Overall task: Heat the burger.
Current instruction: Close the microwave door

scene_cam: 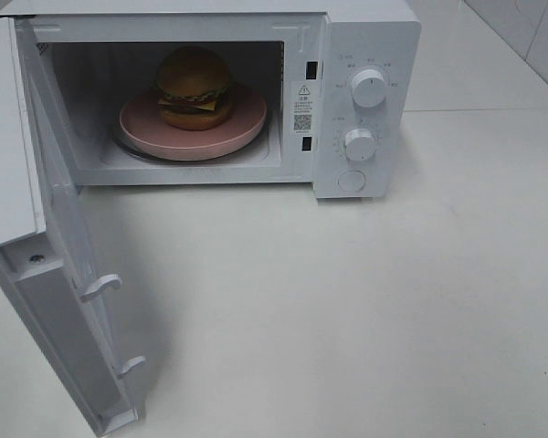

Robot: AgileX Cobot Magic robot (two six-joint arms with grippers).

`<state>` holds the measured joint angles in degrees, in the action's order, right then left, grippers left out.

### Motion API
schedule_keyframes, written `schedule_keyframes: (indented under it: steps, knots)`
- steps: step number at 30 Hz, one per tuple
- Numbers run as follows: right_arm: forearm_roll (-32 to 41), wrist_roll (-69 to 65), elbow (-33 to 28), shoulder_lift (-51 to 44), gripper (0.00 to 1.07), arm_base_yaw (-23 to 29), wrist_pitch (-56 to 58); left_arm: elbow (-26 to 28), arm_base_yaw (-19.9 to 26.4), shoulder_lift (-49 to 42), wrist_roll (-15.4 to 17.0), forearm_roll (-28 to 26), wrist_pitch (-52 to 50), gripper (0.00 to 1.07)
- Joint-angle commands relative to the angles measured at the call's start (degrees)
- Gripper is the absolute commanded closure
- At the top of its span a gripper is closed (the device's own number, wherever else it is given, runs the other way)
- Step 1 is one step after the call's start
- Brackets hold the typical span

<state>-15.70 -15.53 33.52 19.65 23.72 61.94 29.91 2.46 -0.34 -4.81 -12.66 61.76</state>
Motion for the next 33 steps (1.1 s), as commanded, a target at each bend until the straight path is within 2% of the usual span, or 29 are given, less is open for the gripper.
schedule_keyframes:
  steps: [1, 8, 12, 14, 22, 33]
  knots:
    - [0.8, -0.3, -1.5, -2.9, 0.34, -2.6, -0.5, -0.3, 0.2, -1.0, -0.1, 0.0, -0.6, 0.07]
    - [2.4, 2.6, -3.2, -11.3, 0.34, -10.1, -2.6, -0.3, 0.2, -1.0, -0.1, 0.0, -0.6, 0.07]
    - [2.8, 3.3, -4.6, -14.7, 0.34, -12.4, -5.6, -0.3, 0.2, -1.0, -0.1, 0.0, -0.6, 0.07]
    - [4.9, 6.3, -5.0, -18.3, 0.34, -15.0, -6.6, -0.3, 0.2, -1.0, -0.1, 0.0, -0.6, 0.07]
    - [9.2, 12.0, -5.2, -21.3, 0.34, -16.9, -6.9, -0.3, 0.2, -1.0, 0.0, -0.1, -0.6, 0.07]
    - [9.2, 12.0, -5.2, -21.3, 0.34, -16.9, -6.9, -0.3, 0.2, -1.0, 0.0, -0.1, -0.6, 0.07]
